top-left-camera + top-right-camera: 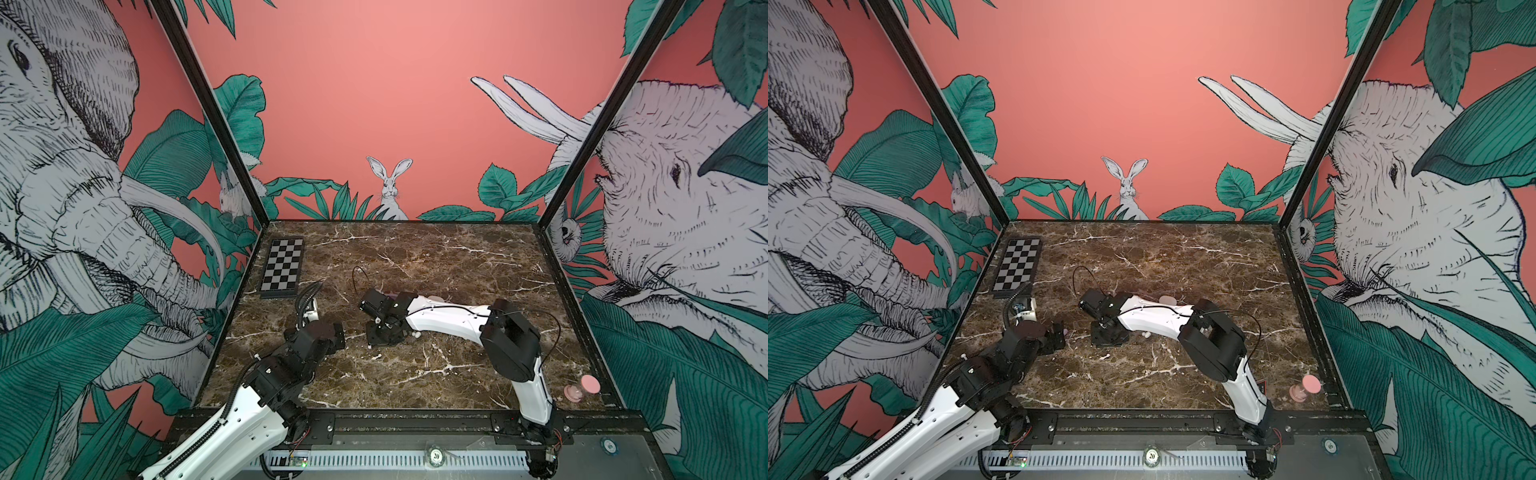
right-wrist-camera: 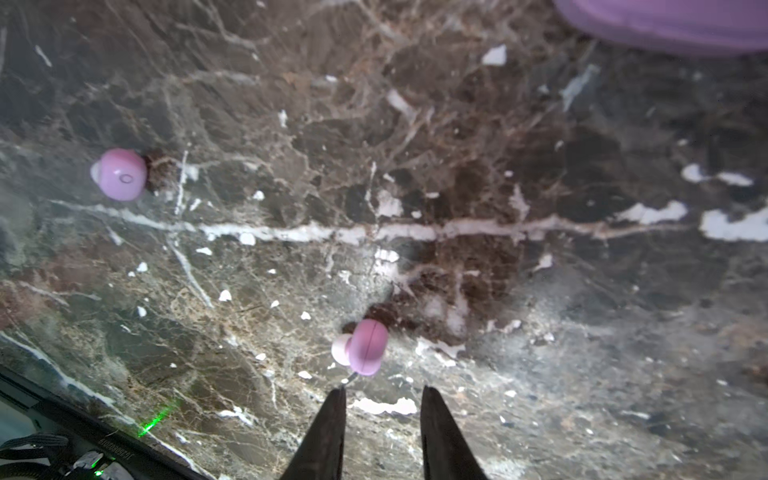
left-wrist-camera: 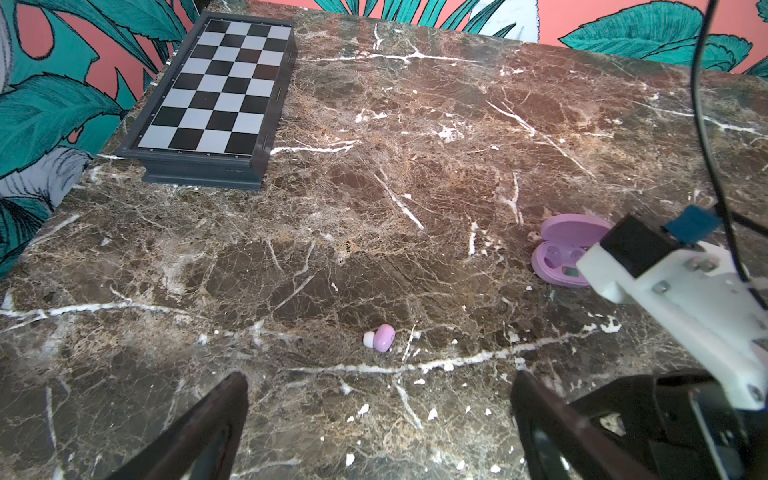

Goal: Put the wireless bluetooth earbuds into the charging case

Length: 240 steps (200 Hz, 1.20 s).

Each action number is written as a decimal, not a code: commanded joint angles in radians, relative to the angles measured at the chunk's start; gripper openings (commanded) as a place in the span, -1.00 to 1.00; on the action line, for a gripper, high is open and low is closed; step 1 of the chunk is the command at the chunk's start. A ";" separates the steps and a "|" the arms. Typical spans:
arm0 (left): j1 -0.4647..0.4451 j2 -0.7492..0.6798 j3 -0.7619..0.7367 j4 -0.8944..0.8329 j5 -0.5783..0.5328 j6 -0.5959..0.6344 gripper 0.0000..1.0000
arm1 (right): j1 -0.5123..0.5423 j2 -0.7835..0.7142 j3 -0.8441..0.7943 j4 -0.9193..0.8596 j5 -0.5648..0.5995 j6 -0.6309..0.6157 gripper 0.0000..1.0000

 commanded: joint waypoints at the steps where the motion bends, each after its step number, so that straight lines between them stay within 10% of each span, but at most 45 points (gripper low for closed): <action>1: 0.008 0.002 -0.008 0.018 0.000 0.001 0.99 | 0.007 0.027 0.020 -0.009 0.012 0.014 -0.39; 240: 0.022 0.008 -0.012 0.029 0.027 0.003 0.98 | 0.006 0.070 0.042 0.012 -0.006 0.028 -0.44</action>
